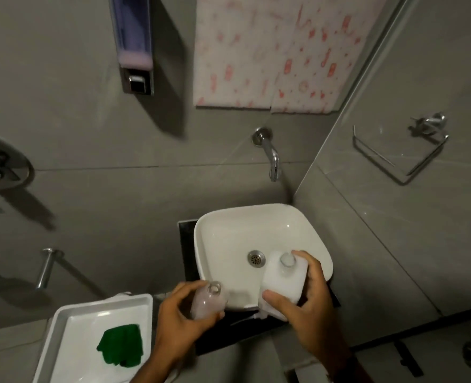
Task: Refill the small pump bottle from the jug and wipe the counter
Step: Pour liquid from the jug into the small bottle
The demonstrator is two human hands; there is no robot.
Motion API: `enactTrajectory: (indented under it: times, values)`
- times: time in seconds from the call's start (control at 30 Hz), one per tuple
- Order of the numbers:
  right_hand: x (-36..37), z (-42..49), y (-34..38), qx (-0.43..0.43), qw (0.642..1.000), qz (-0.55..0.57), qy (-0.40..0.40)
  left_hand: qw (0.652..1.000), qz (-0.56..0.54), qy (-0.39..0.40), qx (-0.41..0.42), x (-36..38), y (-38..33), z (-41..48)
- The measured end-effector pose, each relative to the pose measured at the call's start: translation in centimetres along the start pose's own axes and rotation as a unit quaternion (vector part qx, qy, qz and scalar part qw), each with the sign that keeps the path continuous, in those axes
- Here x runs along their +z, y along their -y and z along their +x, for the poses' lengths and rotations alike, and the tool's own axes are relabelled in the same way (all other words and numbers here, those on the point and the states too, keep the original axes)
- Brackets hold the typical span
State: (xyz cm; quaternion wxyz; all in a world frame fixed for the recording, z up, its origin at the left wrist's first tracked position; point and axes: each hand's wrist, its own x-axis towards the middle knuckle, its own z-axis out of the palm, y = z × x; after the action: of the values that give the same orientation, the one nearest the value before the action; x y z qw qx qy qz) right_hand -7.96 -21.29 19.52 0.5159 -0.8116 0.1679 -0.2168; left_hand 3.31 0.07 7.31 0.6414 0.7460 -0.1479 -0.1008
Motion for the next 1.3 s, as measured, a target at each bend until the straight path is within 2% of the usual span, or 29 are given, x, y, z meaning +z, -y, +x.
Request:
enactTrajectory:
  times: [0.13,0.27,0.43,0.57,0.73,0.97,1.3]
  values:
    - [-1.1,4.4,6.3,-0.079,0.995,-0.033,0.052,0.998,-0.007,-0.016,0.063,-1.3,-9.3,2.9]
    - [-2.0,8.5,11.6,-0.158,0.979,-0.119,0.044,0.992,0.0,-0.044,0.119,-2.5,-15.9,5.3]
    - [-2.7,11.8,15.8,-0.269,0.924,-0.273,-0.007,0.986,-0.006,-0.078,0.145,-3.0,-20.7,6.8]
    - [-3.2,13.0,17.7,-0.32,0.875,-0.362,-0.034,0.986,0.004,-0.088,0.139,-3.2,-21.7,7.3]
    - [-3.3,13.5,18.8,-0.354,0.844,-0.399,-0.053,0.987,0.01,-0.096,0.129,-3.2,-22.3,7.3]
    - [-3.1,13.7,19.0,-0.369,0.823,-0.427,-0.062,0.988,0.033,-0.103,0.114,-3.4,-22.7,7.4]
    - [-3.0,13.9,19.0,-0.376,0.812,-0.441,-0.075,0.987,0.057,-0.105,0.103,-3.5,-22.6,7.6]
